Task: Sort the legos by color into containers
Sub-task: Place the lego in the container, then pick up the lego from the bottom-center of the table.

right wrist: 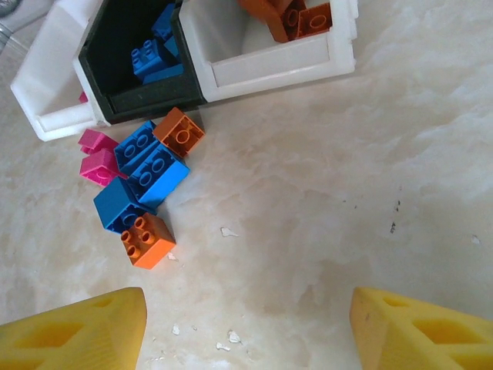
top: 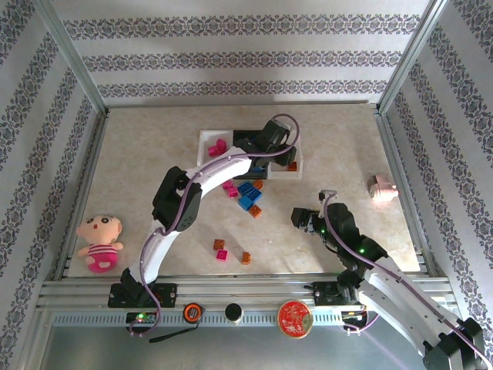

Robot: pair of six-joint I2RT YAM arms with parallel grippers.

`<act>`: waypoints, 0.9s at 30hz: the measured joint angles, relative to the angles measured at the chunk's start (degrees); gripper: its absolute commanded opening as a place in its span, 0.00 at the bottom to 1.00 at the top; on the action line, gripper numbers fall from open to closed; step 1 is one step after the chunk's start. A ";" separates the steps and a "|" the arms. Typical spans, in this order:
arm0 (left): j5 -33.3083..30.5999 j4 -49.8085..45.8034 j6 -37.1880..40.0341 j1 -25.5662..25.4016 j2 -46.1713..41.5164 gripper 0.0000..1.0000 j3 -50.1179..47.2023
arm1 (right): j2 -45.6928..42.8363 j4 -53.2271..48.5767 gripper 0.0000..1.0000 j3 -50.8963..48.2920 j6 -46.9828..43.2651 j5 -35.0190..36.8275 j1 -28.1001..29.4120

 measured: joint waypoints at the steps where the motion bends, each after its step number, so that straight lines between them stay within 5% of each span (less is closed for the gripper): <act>1: 0.04 -0.70 -0.07 0.09 0.00 0.57 0.70 | -0.02 -0.20 0.71 0.00 0.02 0.00 0.00; 8: 1.44 -0.79 -0.61 0.26 -3.17 0.80 1.29 | 1.33 -0.13 0.72 0.00 0.26 -0.85 0.00; 15: 3.67 6.25 -2.71 0.35 -20.61 1.00 -19.37 | 8.39 1.29 0.72 0.15 -0.31 -4.24 3.32; 27: -3.02 14.34 -4.68 0.35 -55.06 1.00 -59.89 | 27.26 4.17 0.73 8.50 -3.82 -5.07 22.49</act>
